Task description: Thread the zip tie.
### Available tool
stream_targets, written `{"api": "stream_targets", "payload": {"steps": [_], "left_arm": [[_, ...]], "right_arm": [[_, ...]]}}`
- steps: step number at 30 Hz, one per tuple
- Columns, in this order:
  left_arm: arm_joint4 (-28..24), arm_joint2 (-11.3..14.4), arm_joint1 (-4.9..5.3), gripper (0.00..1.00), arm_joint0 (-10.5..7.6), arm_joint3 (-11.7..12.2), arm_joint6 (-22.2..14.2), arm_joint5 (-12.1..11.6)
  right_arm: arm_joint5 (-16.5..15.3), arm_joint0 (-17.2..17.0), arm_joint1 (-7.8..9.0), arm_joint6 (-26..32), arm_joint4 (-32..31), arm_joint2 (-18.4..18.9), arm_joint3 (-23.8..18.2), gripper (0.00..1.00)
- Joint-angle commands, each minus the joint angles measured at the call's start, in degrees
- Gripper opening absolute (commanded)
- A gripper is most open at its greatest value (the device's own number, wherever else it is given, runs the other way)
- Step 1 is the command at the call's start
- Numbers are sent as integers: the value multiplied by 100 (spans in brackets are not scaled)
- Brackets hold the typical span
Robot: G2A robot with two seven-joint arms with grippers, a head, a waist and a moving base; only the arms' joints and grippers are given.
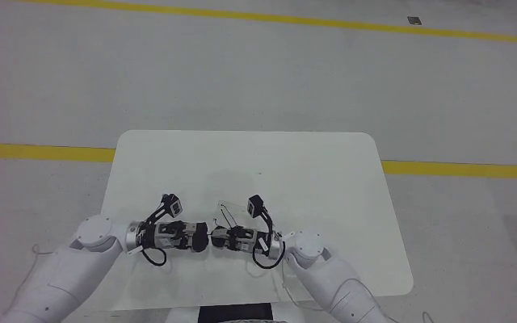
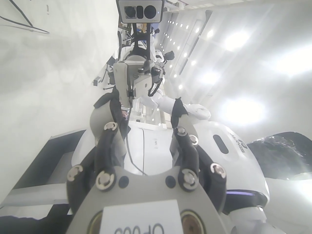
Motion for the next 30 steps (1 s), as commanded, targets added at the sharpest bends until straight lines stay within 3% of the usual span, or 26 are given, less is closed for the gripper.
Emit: {"api": "stream_targets", "payload": {"steps": [1, 23, 30], "left_arm": [[1, 7, 6, 40, 3, -2, 13, -10], [-44, 57, 65, 27, 44, -49, 75, -68], [-47, 86, 79, 18, 33, -46, 88, -72]], "right_arm": [[19, -3, 3, 12, -4, -16, -10, 0], [-103, -16, -2, -43, 244, -97, 41, 0], [-120, -26, 6, -31, 283, -99, 17, 0]]}}
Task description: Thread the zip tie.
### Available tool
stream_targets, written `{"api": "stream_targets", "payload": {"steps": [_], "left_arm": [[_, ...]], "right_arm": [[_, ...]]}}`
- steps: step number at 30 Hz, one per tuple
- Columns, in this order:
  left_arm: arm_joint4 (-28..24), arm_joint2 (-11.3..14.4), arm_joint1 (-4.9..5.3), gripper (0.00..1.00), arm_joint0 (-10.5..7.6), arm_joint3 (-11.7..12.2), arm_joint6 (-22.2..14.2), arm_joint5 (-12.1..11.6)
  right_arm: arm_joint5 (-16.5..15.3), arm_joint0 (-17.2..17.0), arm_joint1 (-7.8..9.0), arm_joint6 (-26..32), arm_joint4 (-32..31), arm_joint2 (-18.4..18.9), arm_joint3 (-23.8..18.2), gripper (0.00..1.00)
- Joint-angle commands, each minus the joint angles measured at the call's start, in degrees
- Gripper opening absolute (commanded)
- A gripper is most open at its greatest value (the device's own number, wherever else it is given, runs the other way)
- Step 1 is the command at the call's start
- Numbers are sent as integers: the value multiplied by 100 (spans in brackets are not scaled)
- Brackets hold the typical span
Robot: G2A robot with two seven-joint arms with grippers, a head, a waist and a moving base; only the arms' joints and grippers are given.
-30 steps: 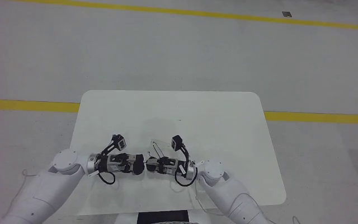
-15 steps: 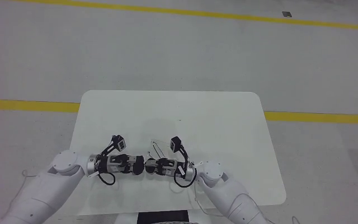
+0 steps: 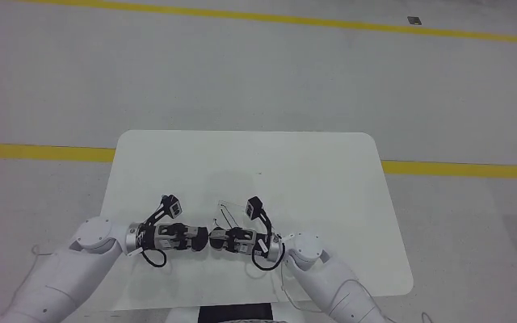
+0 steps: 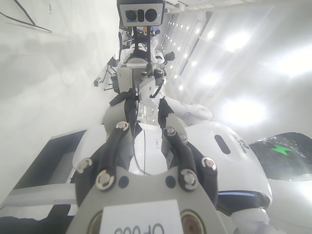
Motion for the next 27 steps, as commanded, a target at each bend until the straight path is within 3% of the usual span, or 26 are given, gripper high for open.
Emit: {"api": "stream_targets", "payload": {"steps": [1, 20, 27], "left_arm": [[-3, 7, 4, 16, -2, 1, 2, 0], [-43, 61, 46, 4, -6, 1, 15, -16], [-60, 83, 58, 6, -9, -3, 27, -25]], "right_arm": [[2, -1, 2, -1, 1, -3, -5, 0], [-59, -18, 18, 34, 89, -28, -57, 0], [-57, -10, 21, 53, 99, -51, -65, 0]]}}
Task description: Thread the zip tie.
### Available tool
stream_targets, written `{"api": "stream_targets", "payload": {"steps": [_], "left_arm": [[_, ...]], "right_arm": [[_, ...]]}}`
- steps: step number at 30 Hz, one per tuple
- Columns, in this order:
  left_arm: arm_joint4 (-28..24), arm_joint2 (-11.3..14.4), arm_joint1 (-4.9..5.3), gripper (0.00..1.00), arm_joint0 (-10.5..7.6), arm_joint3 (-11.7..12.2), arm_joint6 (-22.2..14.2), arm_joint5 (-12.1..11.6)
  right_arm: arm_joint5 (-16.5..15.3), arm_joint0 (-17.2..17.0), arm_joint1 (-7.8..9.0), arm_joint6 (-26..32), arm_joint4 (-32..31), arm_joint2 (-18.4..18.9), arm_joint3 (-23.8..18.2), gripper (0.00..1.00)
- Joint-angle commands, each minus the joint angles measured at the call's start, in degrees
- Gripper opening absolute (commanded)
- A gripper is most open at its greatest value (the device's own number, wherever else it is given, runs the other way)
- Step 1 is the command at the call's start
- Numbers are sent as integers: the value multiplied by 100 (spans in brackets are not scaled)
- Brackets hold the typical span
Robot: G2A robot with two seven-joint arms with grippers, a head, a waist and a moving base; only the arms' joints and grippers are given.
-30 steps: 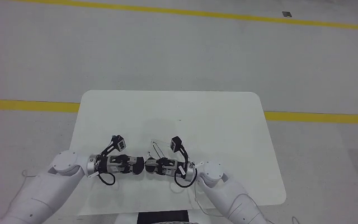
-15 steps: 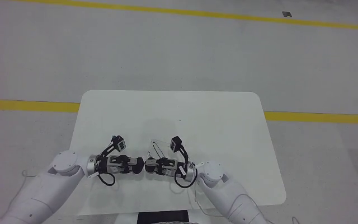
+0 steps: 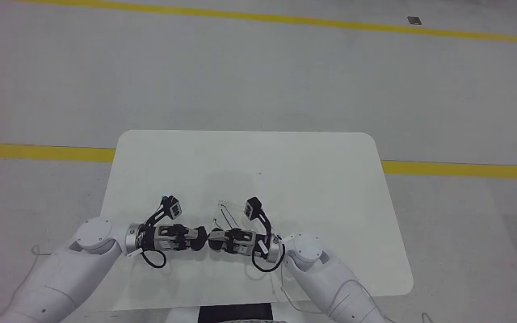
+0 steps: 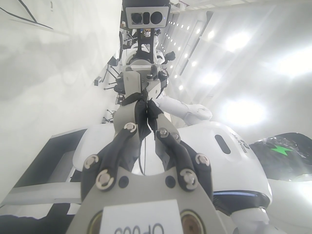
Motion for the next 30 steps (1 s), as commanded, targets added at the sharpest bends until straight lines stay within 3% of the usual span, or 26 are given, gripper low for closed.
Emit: {"api": "stream_targets", "payload": {"steps": [1, 9, 13, 18, 19, 20, 21, 30], "left_arm": [[-6, 4, 3, 7, -1, -2, 7, -5], [-30, 22, 19, 9, -4, -5, 21, -5], [-29, 38, 25, 1, -14, 0, 20, 1], [-36, 57, 31, 0, -28, 11, 13, 0], [-40, 60, 33, 0, -32, 13, 13, -1], [-46, 61, 34, 0, -36, 15, 11, -3], [-51, 61, 36, 0, -40, 18, 10, -6], [-117, 25, 59, 0, -44, 32, -8, -52]], "right_arm": [[-2, 5, 0, 3, 5, -5, 4, 0], [-13, 17, -1, 21, 33, -41, 14, 0], [-11, 29, -2, 25, 38, -61, 20, 0], [-15, 38, -2, 31, 47, -76, 27, 0], [-10, 47, -1, 43, 44, -78, 26, 20], [-16, 46, 0, 34, 60, -72, 23, 69], [-18, 43, 2, 25, 80, -60, 25, 100], [-75, -120, 113, -44, 100, 326, -53, 100]]}}
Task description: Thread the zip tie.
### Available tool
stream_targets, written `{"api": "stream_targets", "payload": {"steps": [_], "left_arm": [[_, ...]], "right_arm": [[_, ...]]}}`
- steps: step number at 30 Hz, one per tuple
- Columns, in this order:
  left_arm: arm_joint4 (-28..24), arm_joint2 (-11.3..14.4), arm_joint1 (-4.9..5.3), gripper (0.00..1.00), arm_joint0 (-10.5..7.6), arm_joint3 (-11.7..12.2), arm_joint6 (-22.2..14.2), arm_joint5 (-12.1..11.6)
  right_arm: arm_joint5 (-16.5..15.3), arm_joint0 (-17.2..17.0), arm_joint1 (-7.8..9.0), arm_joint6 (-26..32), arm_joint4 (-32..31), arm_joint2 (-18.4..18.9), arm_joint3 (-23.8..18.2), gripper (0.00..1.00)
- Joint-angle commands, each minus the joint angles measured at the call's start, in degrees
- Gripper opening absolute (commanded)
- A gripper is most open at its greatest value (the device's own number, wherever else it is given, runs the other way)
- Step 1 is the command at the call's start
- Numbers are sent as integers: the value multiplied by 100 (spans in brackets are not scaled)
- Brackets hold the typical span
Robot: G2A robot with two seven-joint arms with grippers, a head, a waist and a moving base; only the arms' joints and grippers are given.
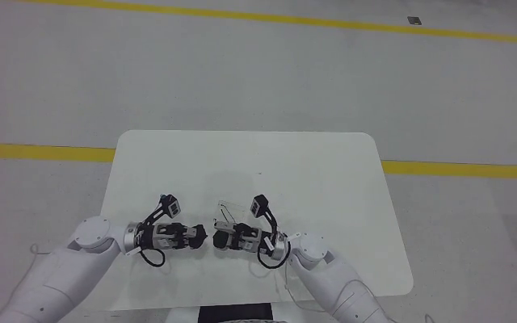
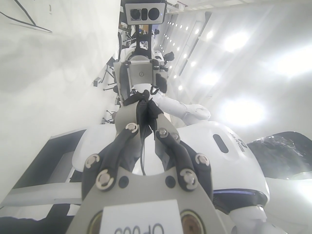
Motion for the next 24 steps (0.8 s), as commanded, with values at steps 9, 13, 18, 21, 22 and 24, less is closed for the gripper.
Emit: {"api": "stream_targets", "payload": {"steps": [9, 13, 18, 21, 22, 24], "left_arm": [[-37, 25, 2, 0, -4, -108, 26, -110], [-37, 25, 2, 0, -4, -108, 26, -110], [462, 47, -20, 0, -53, -62, 465, -602], [556, -191, -58, 0, -105, -155, 414, -602], [662, -287, -76, 0, -74, -219, 430, -602], [786, -537, -129, 0, 31, -371, 341, -602]], "right_arm": [[-25, -205, 65, -351, -203, 178, -218, 100], [-25, -205, 65, -351, -203, 178, -218, 100], [-25, -205, 65, -351, -203, 178, -218, 100], [-25, -205, 65, -351, -203, 178, -218, 100], [-25, -205, 65, -351, -203, 178, -218, 100], [-25, -205, 65, -351, -203, 178, -218, 100]]}}
